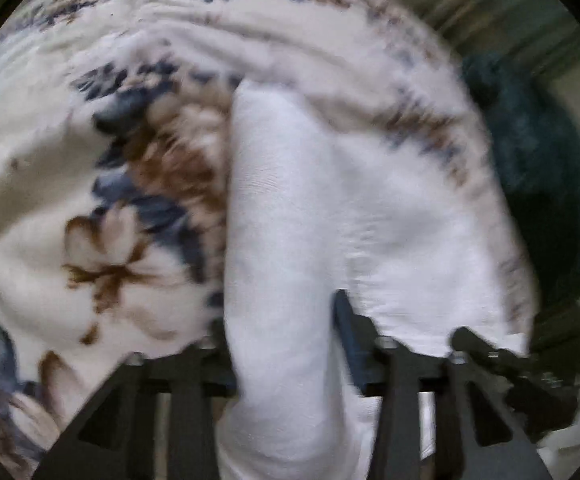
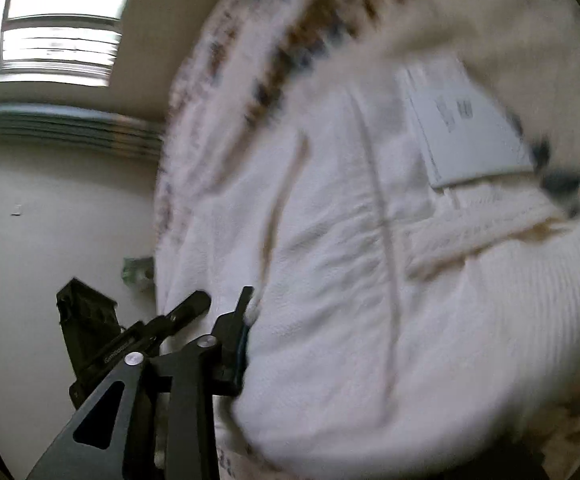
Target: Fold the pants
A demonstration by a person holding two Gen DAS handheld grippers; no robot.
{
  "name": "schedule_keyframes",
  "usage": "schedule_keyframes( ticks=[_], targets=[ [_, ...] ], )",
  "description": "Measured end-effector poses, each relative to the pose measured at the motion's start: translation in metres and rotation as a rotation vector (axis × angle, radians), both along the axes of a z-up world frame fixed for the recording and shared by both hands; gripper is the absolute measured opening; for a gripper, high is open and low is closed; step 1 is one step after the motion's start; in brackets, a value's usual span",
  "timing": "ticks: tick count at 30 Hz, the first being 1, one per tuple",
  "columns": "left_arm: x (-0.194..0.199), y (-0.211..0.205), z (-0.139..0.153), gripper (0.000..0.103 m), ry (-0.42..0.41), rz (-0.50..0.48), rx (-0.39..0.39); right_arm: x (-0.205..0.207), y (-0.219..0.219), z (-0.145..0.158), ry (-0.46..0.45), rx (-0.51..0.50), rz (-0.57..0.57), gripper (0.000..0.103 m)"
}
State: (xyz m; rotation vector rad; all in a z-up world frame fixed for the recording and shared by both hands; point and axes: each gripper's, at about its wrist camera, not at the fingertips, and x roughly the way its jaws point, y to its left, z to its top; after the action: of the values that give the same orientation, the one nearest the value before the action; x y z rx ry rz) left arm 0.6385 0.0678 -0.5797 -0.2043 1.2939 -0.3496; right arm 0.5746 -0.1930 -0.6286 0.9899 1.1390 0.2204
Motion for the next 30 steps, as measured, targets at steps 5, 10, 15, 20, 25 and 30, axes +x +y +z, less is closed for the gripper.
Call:
schedule_keyframes(
  ticks=[5, 10, 15, 20, 25, 30],
  targets=[
    [-0.032, 0.001, 0.014, 0.072, -0.021, 0.012, 0.104, -0.018, 0.014, -0.006, 0.133, -0.194, 0.085, 0.088],
    [-0.061, -0.002, 0.042, 0.097, -0.072, 0.051, 0.255, -0.030, 0.031, 0.048, 0.155, -0.596, 0.154, 0.096],
    [-0.080, -0.011, 0.077, 0.097, -0.122, 0.071, 0.318, -0.041, 0.039, 0.096, 0.149, -0.858, 0.155, 0.096],
    [-0.113, -0.021, 0.131, 0.097, -0.165, 0.079, 0.338, -0.074, 0.038, 0.147, 0.117, -0.880, 0.146, 0.096],
    [-0.154, -0.035, 0.194, 0.097, -0.222, 0.089, 0.338, -0.118, 0.033, 0.222, 0.066, -0.895, 0.121, 0.096],
    [-0.213, -0.048, 0.268, 0.097, -0.282, 0.081, 0.335, -0.181, 0.031, 0.309, -0.019, -0.901, 0.118, 0.096]
  ],
)
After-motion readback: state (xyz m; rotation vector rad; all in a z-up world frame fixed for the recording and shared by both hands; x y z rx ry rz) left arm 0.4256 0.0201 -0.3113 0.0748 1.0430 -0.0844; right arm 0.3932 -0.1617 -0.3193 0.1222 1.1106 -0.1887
